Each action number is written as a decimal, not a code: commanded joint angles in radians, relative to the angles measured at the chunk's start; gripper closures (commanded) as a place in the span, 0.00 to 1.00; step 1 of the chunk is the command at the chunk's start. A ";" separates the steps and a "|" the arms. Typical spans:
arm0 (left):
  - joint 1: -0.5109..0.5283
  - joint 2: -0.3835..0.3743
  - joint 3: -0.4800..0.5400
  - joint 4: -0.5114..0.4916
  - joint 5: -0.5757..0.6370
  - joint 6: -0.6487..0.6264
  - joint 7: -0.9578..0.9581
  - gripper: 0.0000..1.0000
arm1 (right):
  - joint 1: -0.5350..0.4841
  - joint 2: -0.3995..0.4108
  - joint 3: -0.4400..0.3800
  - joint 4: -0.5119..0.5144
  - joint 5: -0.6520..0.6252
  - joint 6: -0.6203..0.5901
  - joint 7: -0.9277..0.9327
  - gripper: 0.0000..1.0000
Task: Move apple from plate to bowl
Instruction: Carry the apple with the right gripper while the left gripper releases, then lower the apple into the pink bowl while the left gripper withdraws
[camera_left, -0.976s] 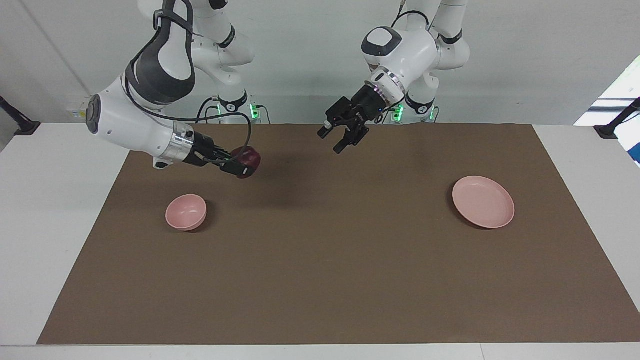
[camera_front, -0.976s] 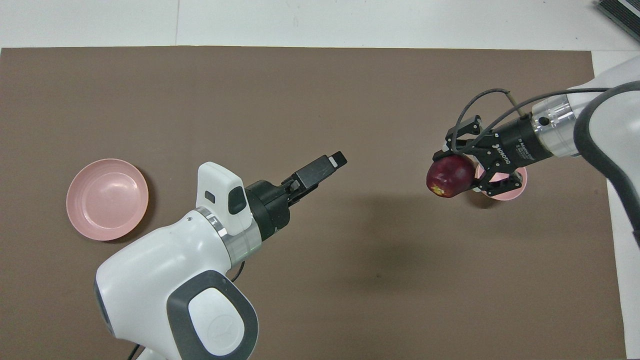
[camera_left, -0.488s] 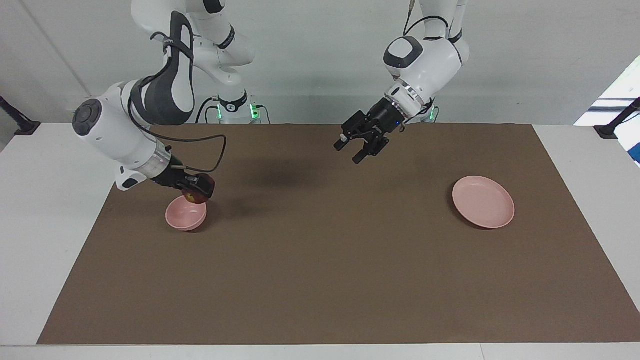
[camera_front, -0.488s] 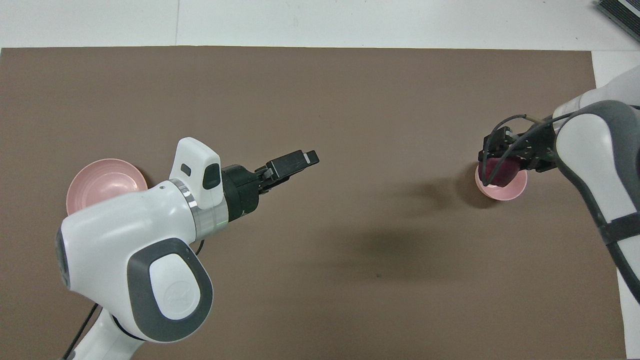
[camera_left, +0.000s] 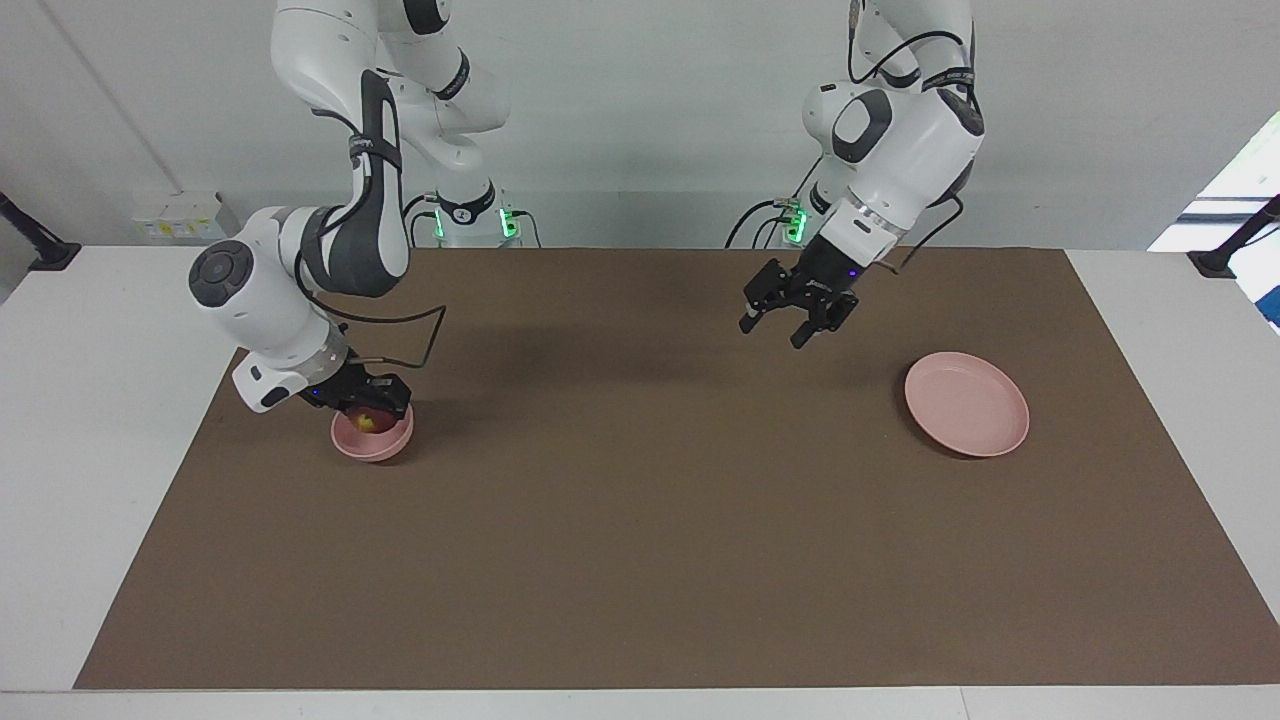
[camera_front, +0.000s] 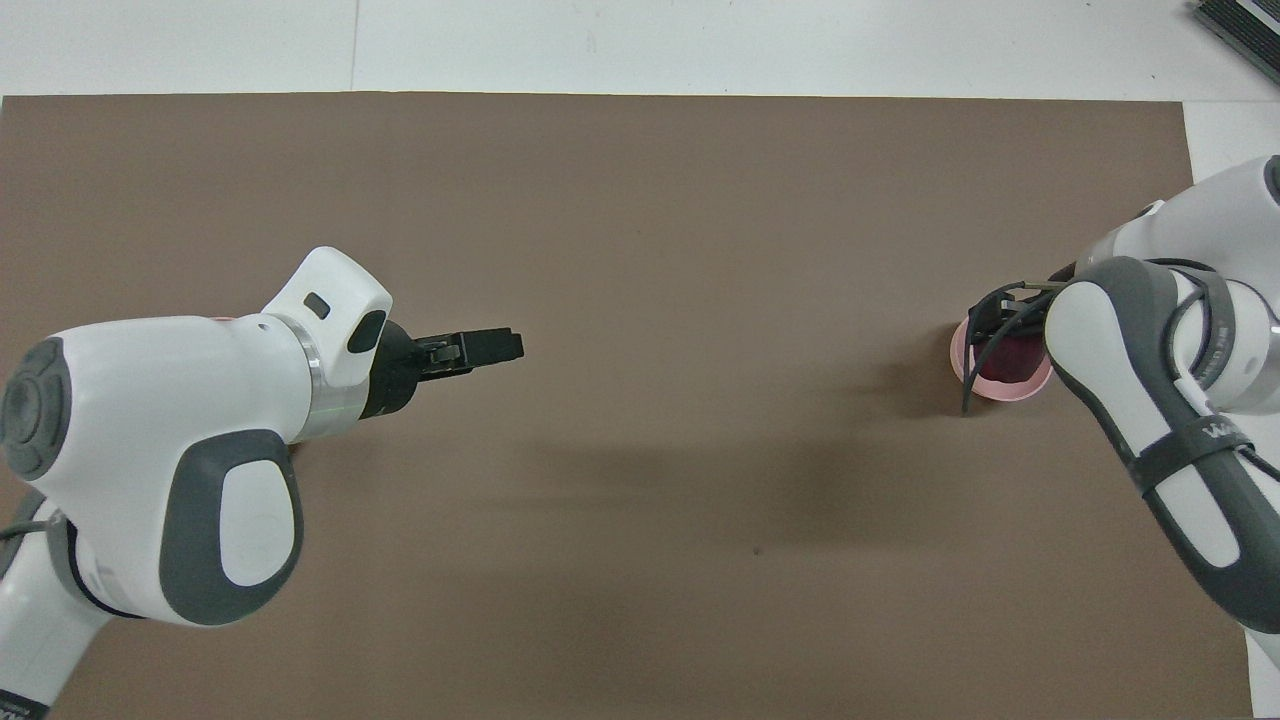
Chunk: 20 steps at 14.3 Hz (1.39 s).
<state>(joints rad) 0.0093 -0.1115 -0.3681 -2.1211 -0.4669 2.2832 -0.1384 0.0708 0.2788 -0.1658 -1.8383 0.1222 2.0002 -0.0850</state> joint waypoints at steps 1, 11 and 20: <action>-0.009 -0.027 0.078 -0.002 0.227 -0.094 -0.003 0.00 | -0.023 -0.016 0.011 -0.048 -0.027 0.061 -0.058 1.00; -0.069 0.094 0.288 0.522 0.496 -0.669 0.157 0.00 | -0.036 0.016 0.011 -0.055 -0.027 0.089 -0.062 1.00; 0.018 0.121 0.282 0.761 0.441 -0.973 0.233 0.00 | -0.032 0.034 0.011 -0.053 -0.027 0.106 -0.027 1.00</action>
<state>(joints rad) 0.0180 0.0093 -0.0828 -1.3860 -0.0089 1.3419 0.0669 0.0496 0.3126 -0.1654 -1.8846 0.1175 2.0722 -0.1222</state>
